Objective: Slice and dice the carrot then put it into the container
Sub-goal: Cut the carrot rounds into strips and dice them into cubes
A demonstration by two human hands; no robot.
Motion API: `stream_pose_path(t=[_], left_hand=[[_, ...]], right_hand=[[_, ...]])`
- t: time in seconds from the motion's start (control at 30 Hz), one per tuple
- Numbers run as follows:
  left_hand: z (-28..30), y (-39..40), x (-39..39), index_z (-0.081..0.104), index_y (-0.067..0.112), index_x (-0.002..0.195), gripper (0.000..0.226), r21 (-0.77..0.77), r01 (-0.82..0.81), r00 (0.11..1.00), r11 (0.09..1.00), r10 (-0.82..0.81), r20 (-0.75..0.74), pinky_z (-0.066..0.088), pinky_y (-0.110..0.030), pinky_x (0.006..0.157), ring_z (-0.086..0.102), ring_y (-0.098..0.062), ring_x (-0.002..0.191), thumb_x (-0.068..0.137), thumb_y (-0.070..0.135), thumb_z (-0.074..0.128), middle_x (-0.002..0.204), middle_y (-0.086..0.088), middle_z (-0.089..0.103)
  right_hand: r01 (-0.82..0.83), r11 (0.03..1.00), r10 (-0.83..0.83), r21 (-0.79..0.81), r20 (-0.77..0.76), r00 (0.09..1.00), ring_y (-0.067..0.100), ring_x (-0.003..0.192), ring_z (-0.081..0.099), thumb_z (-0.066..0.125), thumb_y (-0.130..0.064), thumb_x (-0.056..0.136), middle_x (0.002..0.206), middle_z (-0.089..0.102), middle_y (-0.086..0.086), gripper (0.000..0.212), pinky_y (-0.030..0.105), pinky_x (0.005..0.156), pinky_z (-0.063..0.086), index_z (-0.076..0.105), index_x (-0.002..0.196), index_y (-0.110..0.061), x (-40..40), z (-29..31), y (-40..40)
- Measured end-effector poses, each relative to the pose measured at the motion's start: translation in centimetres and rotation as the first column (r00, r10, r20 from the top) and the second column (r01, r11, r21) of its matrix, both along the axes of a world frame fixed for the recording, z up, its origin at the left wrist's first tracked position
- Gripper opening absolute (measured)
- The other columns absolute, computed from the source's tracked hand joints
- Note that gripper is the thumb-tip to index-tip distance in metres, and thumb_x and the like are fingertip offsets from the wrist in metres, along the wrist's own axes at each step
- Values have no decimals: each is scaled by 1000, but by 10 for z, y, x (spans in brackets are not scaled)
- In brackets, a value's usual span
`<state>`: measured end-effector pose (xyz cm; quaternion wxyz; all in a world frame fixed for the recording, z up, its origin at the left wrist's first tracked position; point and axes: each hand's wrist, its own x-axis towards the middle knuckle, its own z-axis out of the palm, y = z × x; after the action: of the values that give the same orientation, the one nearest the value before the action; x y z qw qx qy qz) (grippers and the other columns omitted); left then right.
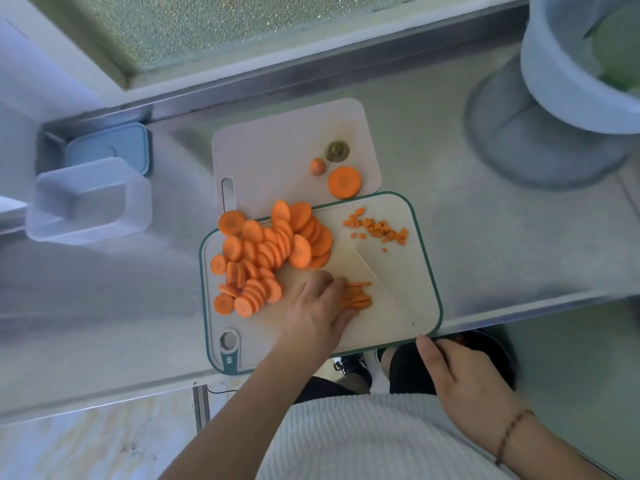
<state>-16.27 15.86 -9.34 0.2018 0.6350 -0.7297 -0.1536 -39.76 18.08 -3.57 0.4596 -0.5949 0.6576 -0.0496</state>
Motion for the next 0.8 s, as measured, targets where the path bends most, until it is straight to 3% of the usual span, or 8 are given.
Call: stream_pose_path(t=[0.13, 0.27, 0.47, 0.53, 0.6, 0.7, 0.8], left_hand=[[-1, -1, -7, 72, 9, 107, 34, 93, -22, 995, 995, 31, -93, 54, -29, 57, 62, -22, 72, 79, 29, 69, 99, -4, 57], [3, -2, -22, 75, 7, 103, 29, 259, -134, 978, 957, 170, -119, 57, -41, 61, 64, -31, 68, 77, 16, 81, 96, -10, 61], [10, 1, -33, 73, 7, 107, 34, 252, -216, 968, 943, 241, -73, 55, -41, 61, 64, -36, 73, 80, 25, 84, 99, -10, 60], [7, 4, -27, 71, 11, 106, 39, 164, -188, 980, 968, 195, -26, 52, -36, 55, 64, -30, 73, 78, 37, 82, 97, -6, 59], [5, 6, -21, 70, 11, 107, 42, 3, -116, 993, 993, 116, 3, 52, -34, 62, 61, -26, 81, 81, 45, 71, 97, -6, 60], [-3, 1, -10, 71, 3, 108, 29, -162, 94, 992, 982, -107, -74, 52, -39, 86, 60, -32, 95, 89, 25, 71, 105, -14, 62], [-10, -3, -8, 74, 1, 102, 14, -200, 196, 970, 960, -220, -104, 54, -40, 88, 63, -33, 96, 91, 10, 71, 105, -13, 68]], right_hand=[[-71, 997, 71, 2, 17, 997, 4, 67, 60, 6, -84, 75, 64, 62, -2, 80, 19, 57, 44, 55, 72, -21, 16, -1, 3], [-72, 997, 73, -13, 47, 996, 9, 66, 60, 17, -71, 80, 67, 62, -1, 64, 23, 64, 47, 56, 75, -20, 23, 0, -2], [-64, 998, 64, -6, 50, 997, 6, 50, 47, 24, -65, 80, 50, 46, -3, 58, 19, 54, 41, 45, 61, -15, 20, 9, -18], [-46, 999, 46, -5, 43, 998, 3, 52, 49, 26, -63, 81, 47, 45, -5, 54, 18, 56, 40, 43, 59, -16, 13, 13, -22], [-48, 999, 48, -4, 47, 998, 1, 53, 50, 28, -60, 83, 46, 50, -11, 50, 16, 57, 40, 42, 59, -19, 6, 19, -21], [-89, 996, 89, 0, 59, 994, 5, 53, 50, 22, -64, 87, 53, 53, -15, 57, 17, 55, 40, 44, 60, -19, -2, 23, -15], [-130, 992, 130, 2, 34, 991, 9, 47, 44, 17, -75, 81, 50, 48, -4, 65, 19, 48, 35, 43, 59, -20, -6, 25, -8]])
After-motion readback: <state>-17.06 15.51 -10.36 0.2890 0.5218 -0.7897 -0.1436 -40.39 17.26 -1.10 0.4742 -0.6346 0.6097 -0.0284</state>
